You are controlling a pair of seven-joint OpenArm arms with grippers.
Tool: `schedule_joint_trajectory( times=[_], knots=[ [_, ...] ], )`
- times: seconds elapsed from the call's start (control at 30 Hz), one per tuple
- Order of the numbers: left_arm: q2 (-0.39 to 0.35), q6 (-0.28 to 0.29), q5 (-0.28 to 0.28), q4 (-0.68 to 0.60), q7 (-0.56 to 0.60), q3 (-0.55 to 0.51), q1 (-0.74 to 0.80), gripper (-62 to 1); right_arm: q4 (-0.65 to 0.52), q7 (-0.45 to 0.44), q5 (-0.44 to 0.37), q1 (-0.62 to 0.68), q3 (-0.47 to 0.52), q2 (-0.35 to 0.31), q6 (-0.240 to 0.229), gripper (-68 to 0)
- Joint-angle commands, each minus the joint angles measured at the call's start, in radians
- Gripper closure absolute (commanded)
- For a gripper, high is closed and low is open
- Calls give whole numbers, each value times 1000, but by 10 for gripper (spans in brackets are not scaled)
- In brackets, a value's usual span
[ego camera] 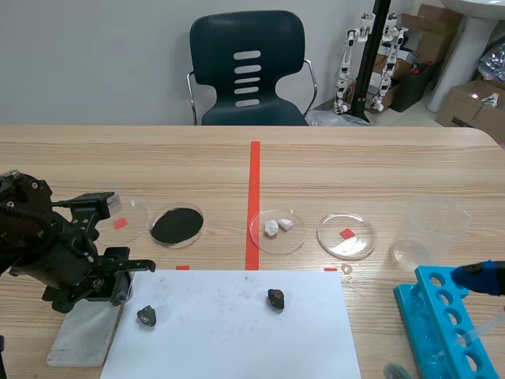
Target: Rub the mineral on the streak plate
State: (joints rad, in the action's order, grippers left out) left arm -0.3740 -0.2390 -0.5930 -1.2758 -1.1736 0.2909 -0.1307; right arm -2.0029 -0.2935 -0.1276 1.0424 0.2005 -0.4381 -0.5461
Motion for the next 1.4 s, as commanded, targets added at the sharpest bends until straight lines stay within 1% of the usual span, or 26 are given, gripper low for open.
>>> schedule_joint_trajectory(
  times=[0.0,0.03,0.2,0.27,0.3,0.47,0.5,0.6,0.67,0.73,0.77,0.83,0.9,0.97,1.07,1.13,1.17,1.27,1.33,1.37],
  knots=[
    [-6,-6,40,-12,-6,1,-10,-111,-14,-19,-11,2,-3,0,-3,-679],
    [-6,-13,64,-12,-15,1,-10,-111,-14,-19,-11,2,-3,0,-3,-679],
    [-6,-60,219,-12,-77,1,-10,-111,-14,-19,-11,2,-3,0,-3,-679],
    [-6,-66,259,-12,-85,1,-10,-111,-14,-19,-11,2,-3,0,-3,-679],
    [-6,-66,267,-12,-84,1,-10,-111,-14,-19,-11,2,-3,0,-3,-679],
    [-6,-66,264,-12,-78,1,-8,-111,-14,-19,-11,2,-3,0,-3,-679],
    [-6,-66,245,-12,-72,1,-7,-111,-14,-19,-11,2,-3,0,-3,-679],
    [-6,-49,144,-11,-26,1,5,-111,-14,-19,-11,2,-3,0,-3,-679],
    [-6,-31,89,-11,-3,1,13,-111,-14,-19,-11,2,-3,0,-3,-679],
    [-6,-19,53,-11,9,1,20,-111,-14,-19,-11,2,-3,0,-3,-679],
    [-6,-19,50,-11,10,1,20,-111,-14,-19,-11,2,-3,0,-3,-679],
    [-6,-20,51,-11,10,1,20,-111,-14,-19,-11,2,-3,0,-3,-679],
    [-8,-20,69,-11,3,1,19,-111,-14,-19,-11,2,-3,0,-3,-679],
    [-10,-31,130,-11,-24,1,19,-111,-14,-19,-11,2,-3,0,-3,-679],
    [-10,-68,250,-11,-68,1,16,-111,-14,-19,-11,2,-3,0,-3,-679],
    [-10,-80,300,-11,-85,1,14,-111,-14,-19,-11,2,-3,0,-3,-679],
    [-10,-82,307,-11,-85,1,14,-111,-14,-19,-11,2,-3,0,-3,-679],
    [-9,-82,304,-11,-84,1,14,-111,-14,-19,-11,2,-3,0,-3,-679],
    [-9,-81,275,-11,-84,1,14,-111,-14,-19,-11,2,-3,0,-3,-679],
    [-9,-80,251,-11,-80,1,14,-111,-14,-19,-11,2,-3,0,-3,-679]
  ],
)
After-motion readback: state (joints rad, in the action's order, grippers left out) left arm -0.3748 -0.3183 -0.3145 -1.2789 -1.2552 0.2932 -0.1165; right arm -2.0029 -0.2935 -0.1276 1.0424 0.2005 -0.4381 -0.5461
